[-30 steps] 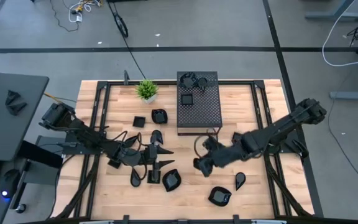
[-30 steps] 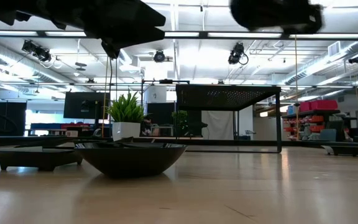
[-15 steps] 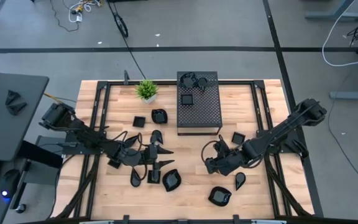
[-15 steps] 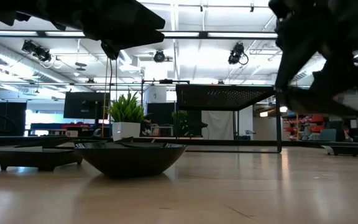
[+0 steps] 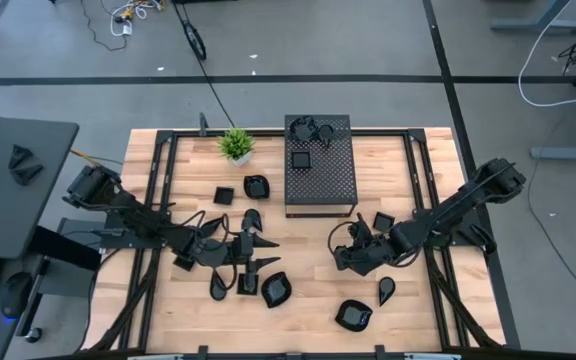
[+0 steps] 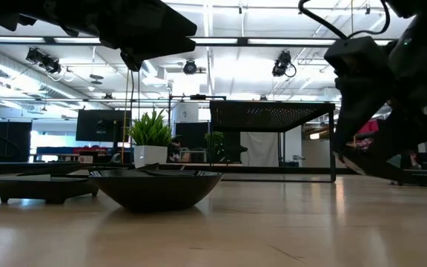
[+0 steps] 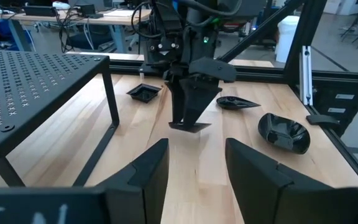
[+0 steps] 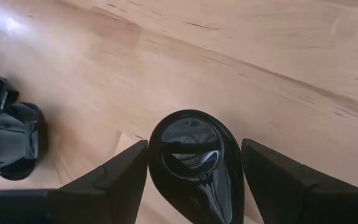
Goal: Pick & Place Mini shaped plates
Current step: Stack the drop shaped plate on top of the drop shaped plates on the shelf
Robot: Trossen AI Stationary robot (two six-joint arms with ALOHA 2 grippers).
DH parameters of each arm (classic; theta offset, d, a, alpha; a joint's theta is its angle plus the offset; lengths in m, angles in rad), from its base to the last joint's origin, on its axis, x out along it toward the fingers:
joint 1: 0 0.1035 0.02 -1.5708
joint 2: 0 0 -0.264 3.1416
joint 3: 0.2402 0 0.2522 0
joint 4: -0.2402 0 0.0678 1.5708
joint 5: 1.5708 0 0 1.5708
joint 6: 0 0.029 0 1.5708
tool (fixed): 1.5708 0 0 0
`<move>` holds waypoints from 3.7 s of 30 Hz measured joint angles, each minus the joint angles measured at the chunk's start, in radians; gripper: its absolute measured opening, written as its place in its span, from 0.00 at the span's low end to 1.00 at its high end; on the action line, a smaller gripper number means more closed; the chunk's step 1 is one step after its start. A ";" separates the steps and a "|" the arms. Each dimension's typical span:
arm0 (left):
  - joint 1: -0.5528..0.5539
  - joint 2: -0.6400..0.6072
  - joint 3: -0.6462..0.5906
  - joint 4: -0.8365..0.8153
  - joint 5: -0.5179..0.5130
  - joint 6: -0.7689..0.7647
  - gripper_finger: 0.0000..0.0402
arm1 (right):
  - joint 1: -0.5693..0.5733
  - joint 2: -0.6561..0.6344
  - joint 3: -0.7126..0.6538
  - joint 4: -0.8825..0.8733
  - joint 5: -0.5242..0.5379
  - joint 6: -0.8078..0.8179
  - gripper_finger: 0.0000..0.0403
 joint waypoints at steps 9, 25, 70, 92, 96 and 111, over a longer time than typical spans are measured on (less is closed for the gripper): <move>0.000 0.000 0.000 0.000 0.000 0.000 0.41 | -0.003 0.000 -0.078 0.122 0.018 -0.025 0.64; 0.000 0.000 0.000 0.000 0.000 0.000 0.41 | -0.003 0.000 -0.180 0.316 0.019 -0.081 0.65; 0.001 0.000 0.000 -0.029 -0.003 -0.032 0.41 | 0.148 0.418 0.509 -0.540 -0.018 -0.053 0.89; 0.003 0.000 0.000 -0.028 -0.003 -0.034 0.41 | 0.064 0.491 0.512 -0.504 0.045 -0.002 0.78; 0.003 0.000 0.000 -0.028 -0.003 -0.034 0.41 | 0.061 0.492 0.512 -0.513 0.046 0.000 0.73; 0.003 0.000 0.000 -0.028 -0.003 -0.035 0.41 | 0.062 0.477 0.506 -0.526 0.055 0.028 0.57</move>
